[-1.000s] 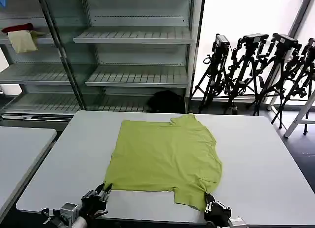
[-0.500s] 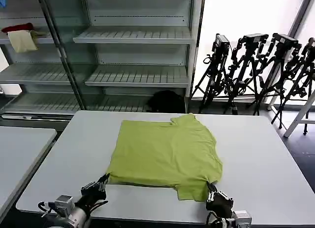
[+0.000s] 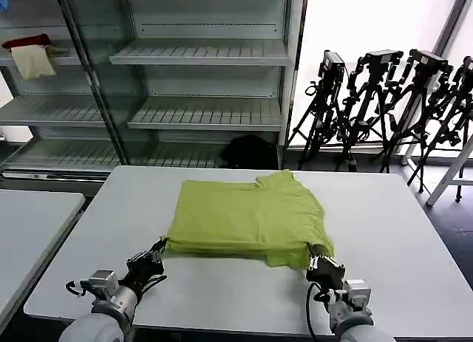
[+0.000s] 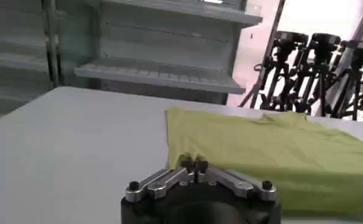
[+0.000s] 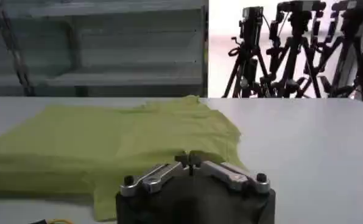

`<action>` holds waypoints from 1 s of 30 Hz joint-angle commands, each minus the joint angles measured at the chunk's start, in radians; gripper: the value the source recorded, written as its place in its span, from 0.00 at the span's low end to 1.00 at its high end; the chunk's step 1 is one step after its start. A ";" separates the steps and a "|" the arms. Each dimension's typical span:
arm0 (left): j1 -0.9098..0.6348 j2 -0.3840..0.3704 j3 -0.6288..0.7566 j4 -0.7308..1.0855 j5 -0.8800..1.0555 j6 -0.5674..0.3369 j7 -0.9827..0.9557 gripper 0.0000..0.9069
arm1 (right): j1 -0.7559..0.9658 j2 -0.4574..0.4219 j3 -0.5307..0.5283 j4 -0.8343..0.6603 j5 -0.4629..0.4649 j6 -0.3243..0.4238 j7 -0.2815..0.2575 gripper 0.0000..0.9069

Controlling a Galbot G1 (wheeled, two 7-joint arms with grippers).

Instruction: Fold and organize the clothes.

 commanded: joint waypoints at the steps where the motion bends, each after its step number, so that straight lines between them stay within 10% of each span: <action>1: -0.080 -0.014 0.022 0.085 0.061 0.000 0.003 0.00 | 0.091 0.009 -0.001 -0.078 -0.026 -0.011 -0.020 0.00; 7: -0.095 -0.014 0.027 0.110 0.083 -0.001 0.011 0.00 | 0.115 0.010 0.002 -0.108 -0.034 -0.008 -0.029 0.00; 8: -0.095 -0.014 0.028 0.114 0.092 -0.003 0.015 0.01 | 0.118 0.011 0.002 -0.111 -0.038 -0.008 -0.031 0.21; 9: -0.097 -0.014 0.030 0.119 0.095 -0.004 0.016 0.03 | 0.120 0.011 0.000 -0.115 -0.044 -0.008 -0.033 1.00; 10: -0.099 -0.014 0.031 0.121 0.097 -0.004 0.017 0.46 | 0.121 0.011 0.000 -0.117 -0.049 -0.008 -0.035 1.00; 11: -0.101 -0.016 0.032 0.123 0.104 -0.005 0.018 0.62 | 0.121 0.013 -0.002 -0.121 -0.060 -0.009 -0.036 1.00; 12: -0.103 -0.016 0.033 0.126 0.108 -0.006 0.019 1.00 | 0.121 0.014 -0.003 -0.122 -0.065 -0.011 -0.037 1.00; 30: -0.049 -0.009 0.014 0.057 0.121 -0.034 0.019 1.00 | 0.080 -0.017 0.092 -0.116 -0.124 -0.007 -0.070 1.00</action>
